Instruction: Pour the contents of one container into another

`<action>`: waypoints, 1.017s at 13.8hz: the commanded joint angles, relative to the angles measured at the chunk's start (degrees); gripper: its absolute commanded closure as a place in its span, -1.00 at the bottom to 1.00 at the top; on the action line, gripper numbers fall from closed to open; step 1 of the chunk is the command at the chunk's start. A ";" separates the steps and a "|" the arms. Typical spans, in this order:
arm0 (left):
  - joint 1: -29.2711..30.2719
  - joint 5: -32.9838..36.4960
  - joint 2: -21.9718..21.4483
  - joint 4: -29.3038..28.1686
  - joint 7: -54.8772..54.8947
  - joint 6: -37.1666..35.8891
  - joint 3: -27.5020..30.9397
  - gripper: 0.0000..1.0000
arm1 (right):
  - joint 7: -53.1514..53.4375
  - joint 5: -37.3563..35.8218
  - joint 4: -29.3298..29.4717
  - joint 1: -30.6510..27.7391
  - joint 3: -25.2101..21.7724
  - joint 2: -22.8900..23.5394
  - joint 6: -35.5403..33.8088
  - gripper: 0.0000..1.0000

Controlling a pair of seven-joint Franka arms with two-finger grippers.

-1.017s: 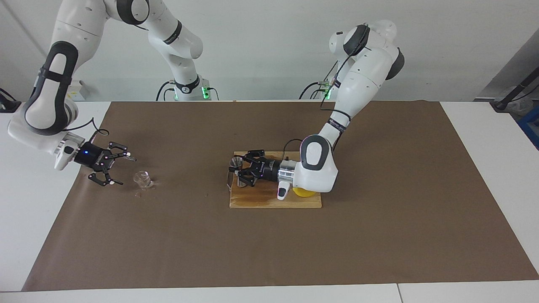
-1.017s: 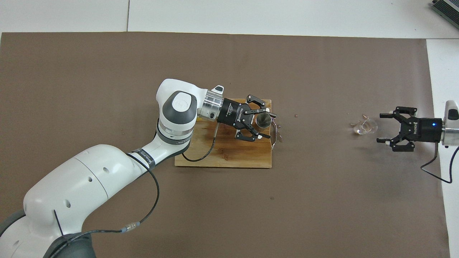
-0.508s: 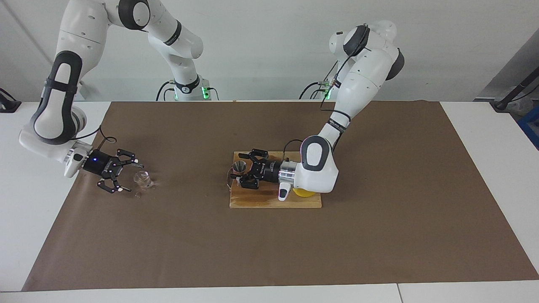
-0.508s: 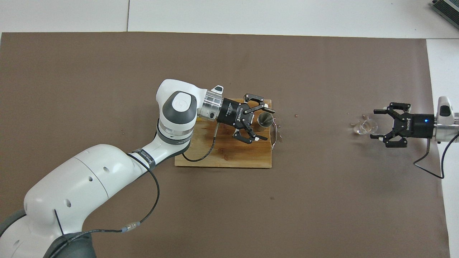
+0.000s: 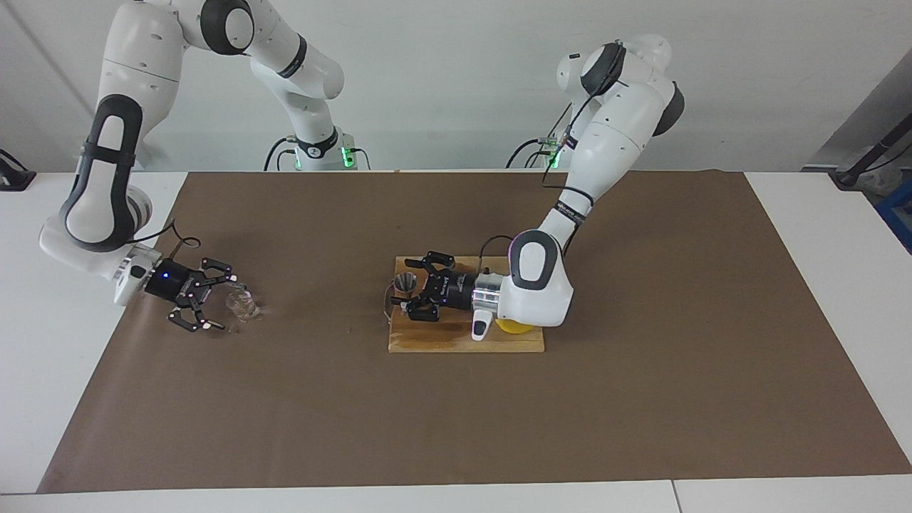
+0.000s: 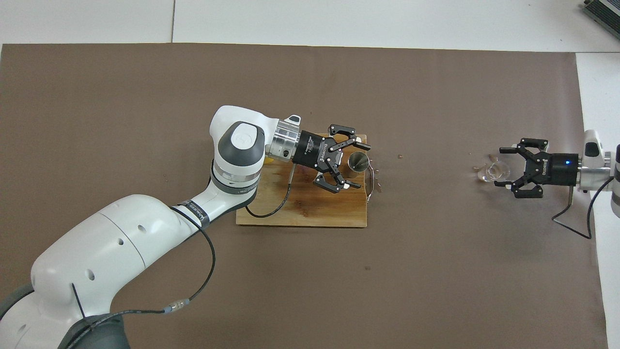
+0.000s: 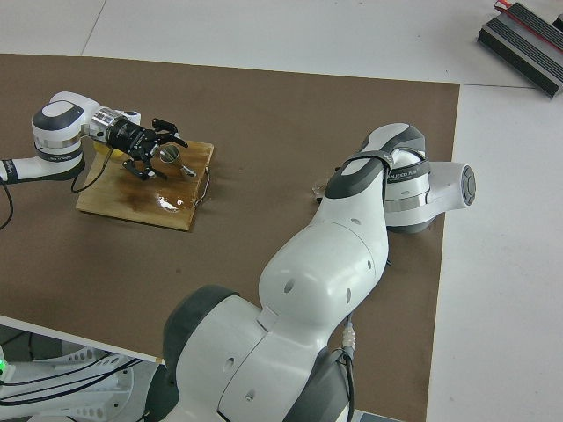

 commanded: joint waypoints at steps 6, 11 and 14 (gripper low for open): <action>4.73 -0.65 -3.79 1.28 -4.62 -4.87 0.79 -1.00 | -1.61 1.72 -0.74 -0.03 0.51 0.19 0.74 -0.87; 6.68 -0.03 -12.49 -0.56 -4.63 -10.74 6.83 -1.00 | -1.34 2.95 -0.91 1.37 0.69 0.19 1.09 -0.87; 6.50 4.87 -17.85 -3.28 -3.75 -16.46 11.77 -1.00 | -1.52 2.08 -0.91 1.28 0.60 0.10 1.01 -0.87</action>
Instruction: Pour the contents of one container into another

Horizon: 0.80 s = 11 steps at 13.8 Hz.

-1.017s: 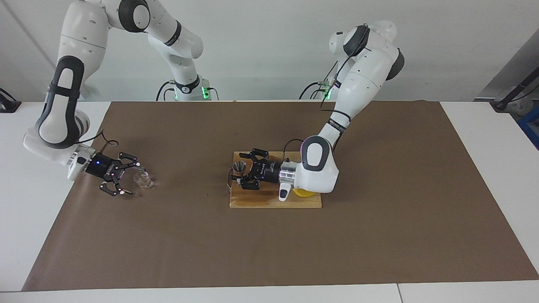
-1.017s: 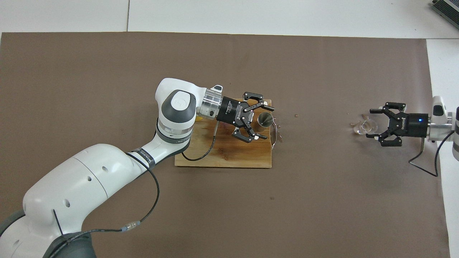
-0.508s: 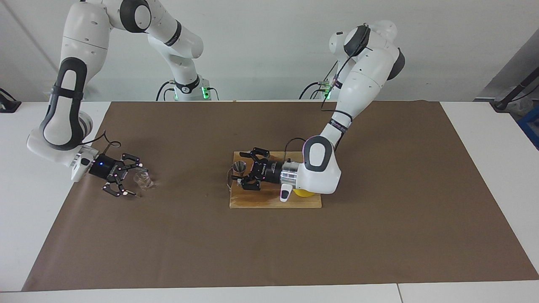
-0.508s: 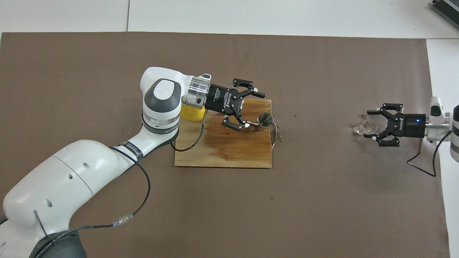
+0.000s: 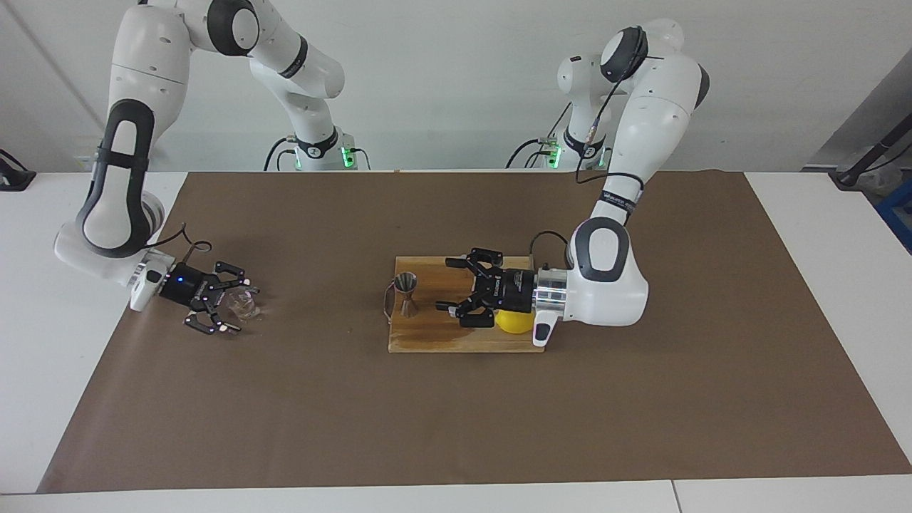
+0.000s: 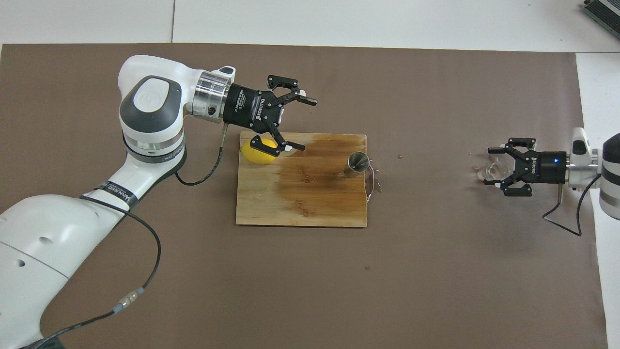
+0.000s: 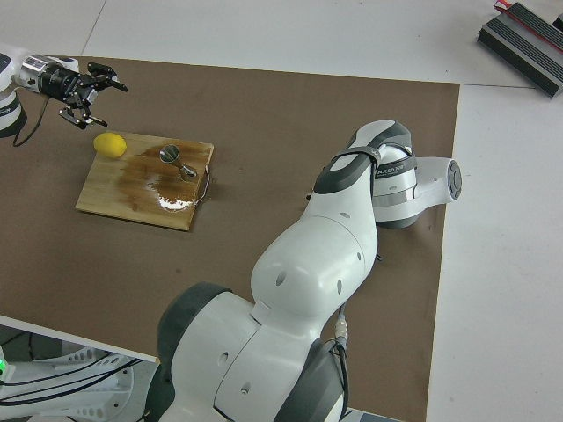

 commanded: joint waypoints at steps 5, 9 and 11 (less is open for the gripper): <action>0.27 17.18 -16.23 -14.91 15.01 -5.89 10.17 -1.00 | -1.90 0.21 -1.26 -0.57 0.16 -0.17 0.90 -0.87; 0.36 31.06 -23.53 -21.24 30.91 -5.46 14.39 -1.00 | -1.90 -0.93 -1.18 -0.92 0.16 -0.17 0.55 -0.80; 0.36 36.96 -25.82 -23.26 36.90 -4.23 15.71 -1.00 | -1.82 -1.02 -1.00 -1.18 0.16 -0.17 0.29 -0.80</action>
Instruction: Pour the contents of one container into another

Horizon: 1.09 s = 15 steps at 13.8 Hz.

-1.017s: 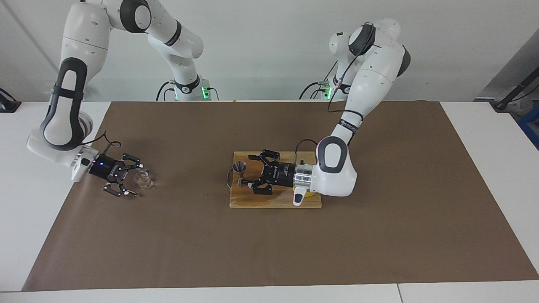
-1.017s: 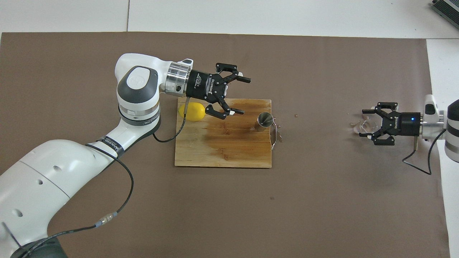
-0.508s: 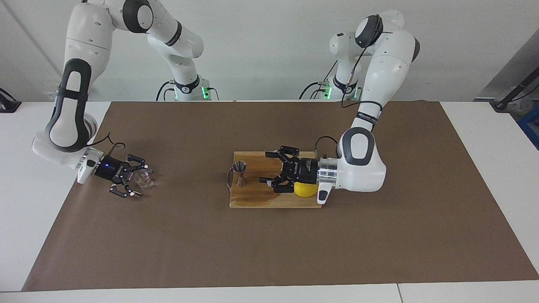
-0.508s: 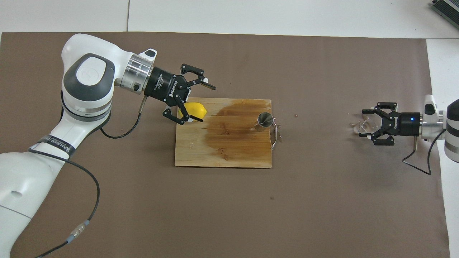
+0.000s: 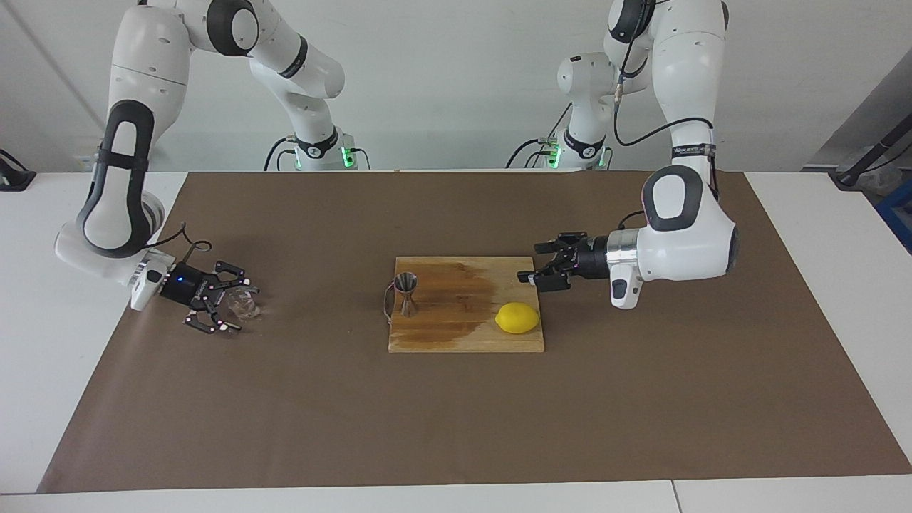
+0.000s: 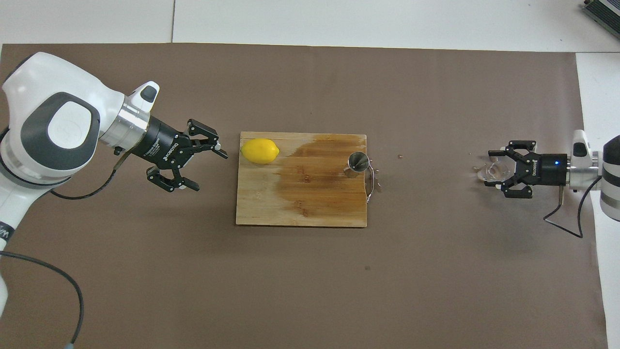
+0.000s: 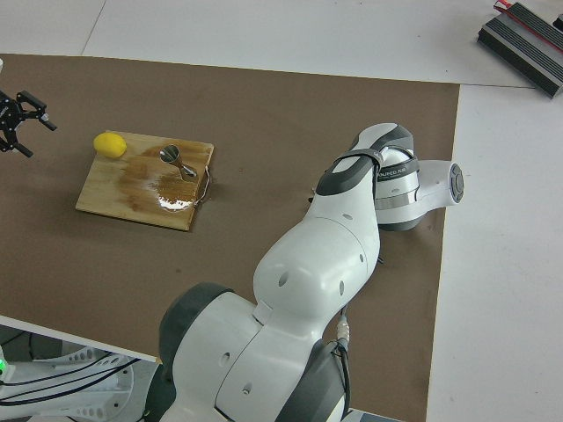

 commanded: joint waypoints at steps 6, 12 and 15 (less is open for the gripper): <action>0.02 20.48 -10.58 -9.40 24.98 11.95 2.79 -1.00 | -1.40 -0.56 -0.50 -0.90 0.43 -0.25 0.11 -0.59; -0.60 32.27 -11.29 -7.05 40.13 21.65 2.87 -1.00 | 0.97 -0.65 -0.32 -0.38 0.51 -0.25 0.72 0.91; -0.07 36.31 -11.11 -5.11 39.61 19.72 3.22 -1.00 | 2.20 -0.56 0.03 0.15 0.78 -0.60 1.34 0.91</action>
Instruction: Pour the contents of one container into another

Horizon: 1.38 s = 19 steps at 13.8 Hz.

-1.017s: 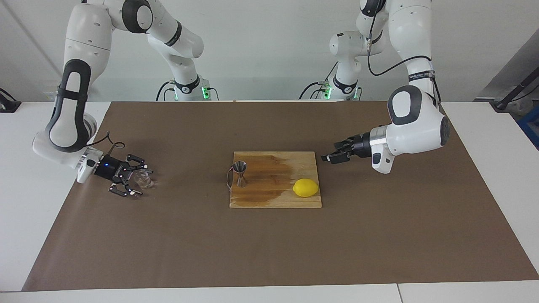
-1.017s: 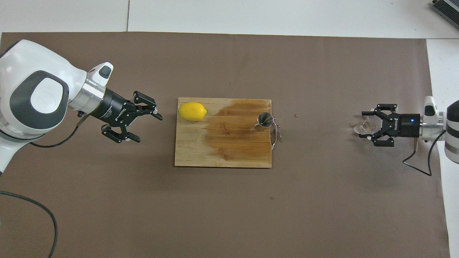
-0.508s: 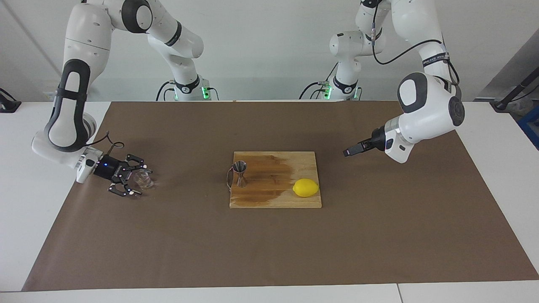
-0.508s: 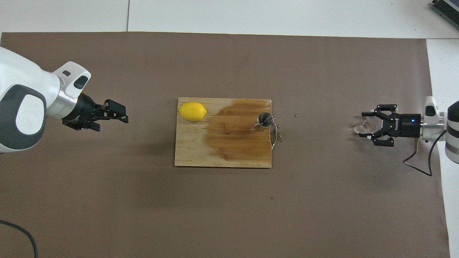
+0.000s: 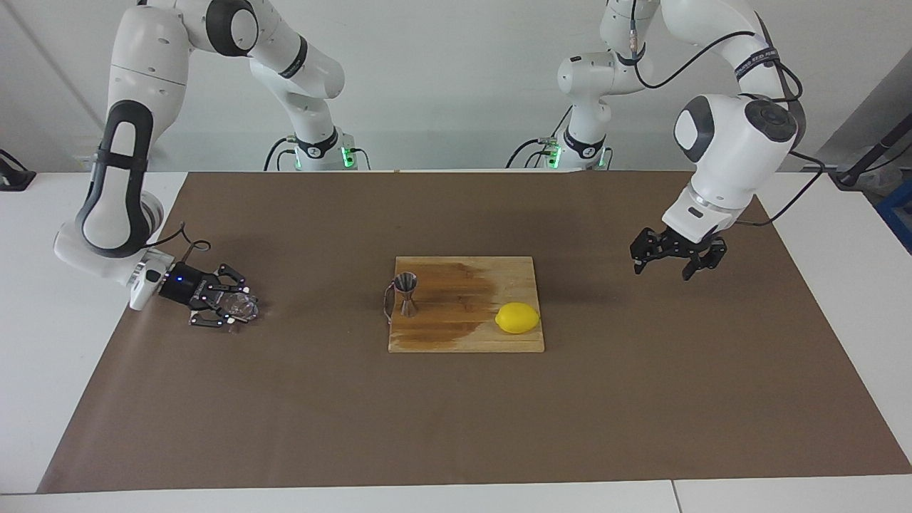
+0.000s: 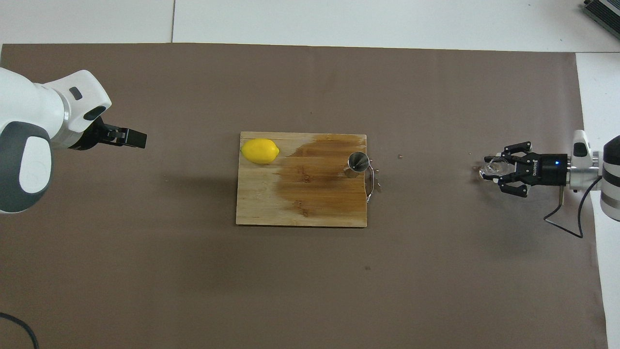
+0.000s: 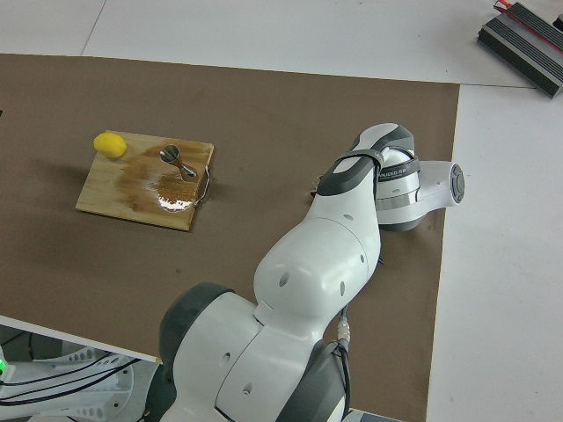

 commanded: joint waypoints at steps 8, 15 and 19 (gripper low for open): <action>0.58 4.01 0.04 12.44 0.76 -19.55 0.97 -1.00 | 17.64 -6.67 0.77 13.57 0.85 -13.44 8.69 0.92; 2.34 -0.83 0.22 14.82 -0.11 -22.38 0.97 -1.00 | 33.84 -11.78 2.53 27.54 0.85 -16.35 17.04 1.00; 1.46 -0.39 -0.04 14.91 -9.34 -21.68 0.97 -1.00 | 44.38 -20.83 2.44 32.03 0.85 -18.27 18.02 1.00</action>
